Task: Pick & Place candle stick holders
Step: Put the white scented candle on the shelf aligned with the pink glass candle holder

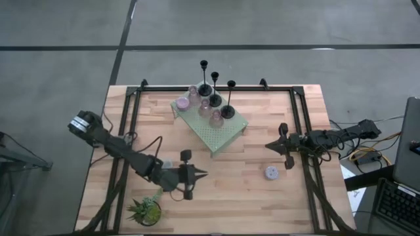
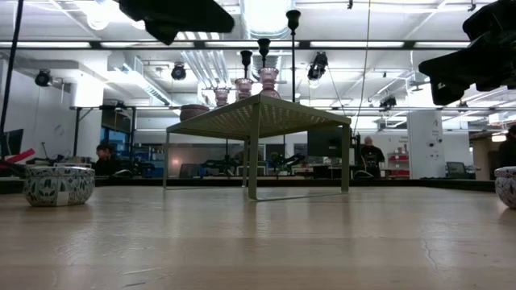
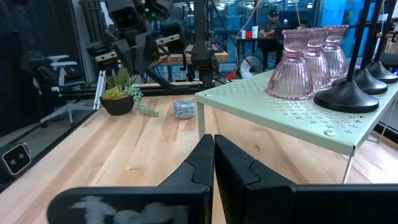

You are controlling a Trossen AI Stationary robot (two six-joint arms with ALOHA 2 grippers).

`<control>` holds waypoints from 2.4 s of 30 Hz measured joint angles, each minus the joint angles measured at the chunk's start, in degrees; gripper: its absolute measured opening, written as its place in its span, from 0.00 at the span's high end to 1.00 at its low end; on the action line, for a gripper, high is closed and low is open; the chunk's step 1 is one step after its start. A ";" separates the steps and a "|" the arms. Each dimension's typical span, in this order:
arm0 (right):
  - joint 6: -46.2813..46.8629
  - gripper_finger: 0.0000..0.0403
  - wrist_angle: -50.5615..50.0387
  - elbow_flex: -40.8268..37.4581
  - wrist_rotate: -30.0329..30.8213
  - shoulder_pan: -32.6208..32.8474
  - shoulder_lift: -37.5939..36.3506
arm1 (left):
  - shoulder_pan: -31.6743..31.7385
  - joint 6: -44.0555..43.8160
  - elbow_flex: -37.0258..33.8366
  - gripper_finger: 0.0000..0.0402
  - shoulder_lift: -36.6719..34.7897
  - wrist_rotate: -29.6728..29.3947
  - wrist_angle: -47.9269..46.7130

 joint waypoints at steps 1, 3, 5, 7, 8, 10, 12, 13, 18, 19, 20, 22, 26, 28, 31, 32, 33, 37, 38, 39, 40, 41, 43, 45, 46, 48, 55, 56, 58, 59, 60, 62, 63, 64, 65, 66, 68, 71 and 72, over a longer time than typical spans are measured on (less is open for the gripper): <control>0.00 0.98 -0.02 0.00 -0.01 0.02 0.00 | -0.30 -0.01 -0.78 0.97 -0.65 0.01 0.19; 0.00 0.98 -0.01 0.00 -0.01 0.01 0.00 | -0.49 -0.28 -2.80 0.98 -2.35 0.15 0.56; 0.00 0.98 -0.02 0.00 0.00 0.00 0.00 | -0.49 -0.43 -4.92 0.98 -4.53 0.15 1.26; 0.00 0.98 -0.01 0.00 -0.02 0.00 0.00 | -0.49 -0.27 -7.46 0.98 -7.40 0.00 2.28; 0.00 0.98 -0.01 0.00 -0.01 0.02 0.00 | -0.49 0.16 -9.12 0.98 -8.96 0.01 3.96; 0.27 0.98 -0.02 0.00 -0.01 0.01 -0.01 | -0.55 1.48 -13.05 0.99 -12.37 0.55 7.55; 0.61 0.98 -0.02 0.00 -0.02 0.02 0.01 | -0.55 3.03 -17.10 0.99 -16.03 2.01 12.08; 0.61 0.98 -0.02 0.00 0.00 0.02 0.09 | -0.55 4.10 -19.20 0.99 -18.11 2.50 13.90; -1.76 0.98 0.00 0.02 -0.02 0.01 0.05 | -0.55 7.56 -28.27 0.97 -27.27 3.79 18.71; -2.55 0.98 -0.05 0.02 -0.02 0.02 -0.02 | -0.55 7.49 -29.77 0.97 -28.83 3.89 19.54; -3.05 0.98 -0.02 0.02 0.00 0.02 0.02 | -0.55 7.34 -31.27 0.97 -30.36 4.13 20.38; -3.41 0.98 -0.02 0.02 -0.01 0.02 0.00 | -0.49 7.37 -33.89 0.98 -33.31 5.18 20.97; -2.78 0.98 0.00 0.02 -0.01 0.01 0.00 | -0.51 7.24 -38.51 0.98 -37.56 5.38 23.06; -2.56 0.98 -0.02 0.02 0.00 0.00 0.00 | -0.51 6.83 -40.41 0.98 -39.13 5.38 24.84; 2.71 0.98 0.31 0.02 0.00 0.02 0.00 | -0.51 5.76 -42.31 0.97 -40.52 5.40 27.11; 4.34 0.98 0.56 0.02 0.04 0.00 0.00 | -0.51 5.74 -42.78 0.97 -40.76 5.41 27.67; 4.92 0.98 1.24 0.02 0.16 0.02 0.00 | -0.51 5.72 -43.09 0.97 -40.90 5.40 27.98; 6.40 0.98 6.43 0.02 0.23 0.02 -0.02 | -0.49 8.05 -44.14 0.98 -41.15 8.91 28.77; 8.45 0.98 8.00 0.02 0.23 0.02 -0.02 | -0.49 8.99 -44.54 0.98 -41.23 11.51 29.54; 11.00 0.98 9.55 0.02 0.24 0.02 -0.02 | -0.44 9.60 -44.92 0.99 -41.32 13.84 30.58; 13.39 0.98 10.95 0.02 0.24 0.02 -0.02 | -0.42 10.06 -45.07 0.99 -41.43 15.38 31.53; 15.17 0.98 12.26 0.02 0.24 0.02 -0.02 | -0.38 10.35 -45.26 0.99 -41.64 15.93 32.52; 16.72 0.98 14.56 0.02 0.37 0.02 -0.02 | -0.36 10.76 -45.87 0.99 -42.40 15.83 32.83; 16.82 0.98 16.51 0.02 0.95 0.02 -0.02 | -0.36 11.19 -46.69 0.98 -43.30 15.45 32.67; 16.93 0.98 17.40 0.02 1.41 0.02 -0.02 | -0.36 11.23 -47.27 0.97 -43.94 15.41 32.55; 17.01 0.98 18.28 0.04 1.68 0.02 -0.02 | -0.36 11.21 -48.48 0.97 -45.49 15.41 32.74; 17.40 0.98 12.29 0.02 -0.28 0.02 0.07 | -0.34 9.69 -50.43 0.98 -51.39 13.81 28.31; 17.46 0.98 11.83 0.00 -0.41 0.02 0.07 | -0.34 9.82 -50.45 0.98 -51.75 13.75 27.78; 18.93 0.98 11.88 0.00 -2.46 0.02 0.33 | -0.34 9.95 -50.45 0.98 -52.44 13.77 27.27; 21.04 0.98 11.98 0.00 -3.54 0.04 0.61 | -0.32 9.99 -50.45 0.98 -52.74 13.76 27.18; 23.13 0.98 11.96 0.08 -4.37 0.04 0.88 | -0.31 10.00 -50.45 0.98 -52.95 13.43 27.17; 25.57 0.98 12.01 0.22 -6.35 0.06 1.83 | -0.29 10.32 -50.47 0.97 -53.04 12.54 27.14; 26.75 0.97 12.64 0.38 -7.30 0.07 2.68 | -0.29 10.69 -50.47 0.97 -53.02 12.12 27.03; 27.58 0.96 13.00 0.68 -7.90 0.07 3.59 | -0.29 11.24 -50.47 0.96 -53.02 11.87 26.93; 28.16 0.95 13.03 1.06 -8.18 0.07 4.61 | -0.27 11.60 -50.49 0.96 -53.02 11.87 26.78; 28.45 0.94 12.97 1.43 -8.37 0.07 5.67 | -0.27 11.65 -50.50 0.96 -53.00 11.84 26.54; 28.63 0.90 12.72 2.49 -8.55 0.07 8.33 | -0.27 11.64 -50.50 0.96 -52.98 11.85 26.50; 29.02 0.82 11.45 5.30 -9.25 0.07 12.96 | -0.27 11.43 -50.52 0.96 -52.98 11.87 26.52; 28.98 0.79 10.33 6.72 -9.83 0.07 14.78 | -0.27 11.41 -50.52 0.96 -52.98 11.89 26.52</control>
